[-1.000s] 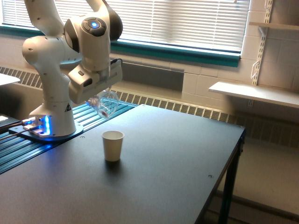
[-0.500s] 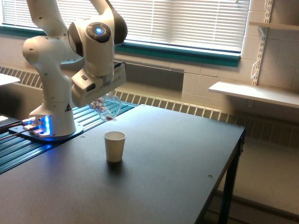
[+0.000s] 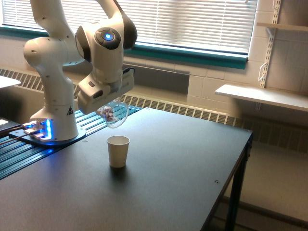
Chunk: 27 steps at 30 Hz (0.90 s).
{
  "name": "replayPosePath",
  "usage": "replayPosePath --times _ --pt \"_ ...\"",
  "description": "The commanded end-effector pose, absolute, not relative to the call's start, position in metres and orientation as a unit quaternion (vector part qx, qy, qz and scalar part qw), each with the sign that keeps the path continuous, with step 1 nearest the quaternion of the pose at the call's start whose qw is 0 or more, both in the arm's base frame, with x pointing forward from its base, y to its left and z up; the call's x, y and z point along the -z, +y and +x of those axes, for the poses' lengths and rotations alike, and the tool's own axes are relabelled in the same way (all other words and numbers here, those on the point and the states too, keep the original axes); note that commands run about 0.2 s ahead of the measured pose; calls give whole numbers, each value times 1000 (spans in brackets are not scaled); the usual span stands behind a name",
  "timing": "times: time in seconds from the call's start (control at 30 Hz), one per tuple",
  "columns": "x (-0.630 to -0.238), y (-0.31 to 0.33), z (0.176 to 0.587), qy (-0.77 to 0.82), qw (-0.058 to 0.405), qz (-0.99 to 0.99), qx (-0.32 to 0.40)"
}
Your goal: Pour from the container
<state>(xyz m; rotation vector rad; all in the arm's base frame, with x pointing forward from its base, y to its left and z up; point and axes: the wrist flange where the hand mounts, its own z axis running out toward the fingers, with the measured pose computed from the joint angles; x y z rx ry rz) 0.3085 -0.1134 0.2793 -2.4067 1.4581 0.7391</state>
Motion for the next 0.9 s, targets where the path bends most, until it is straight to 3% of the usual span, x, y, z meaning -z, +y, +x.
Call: replayPosePath --times 0.03,0.9 --pt "-278 -112 315 501 116 -819 -255" --pt "-263 -101 319 491 105 -817 -282"
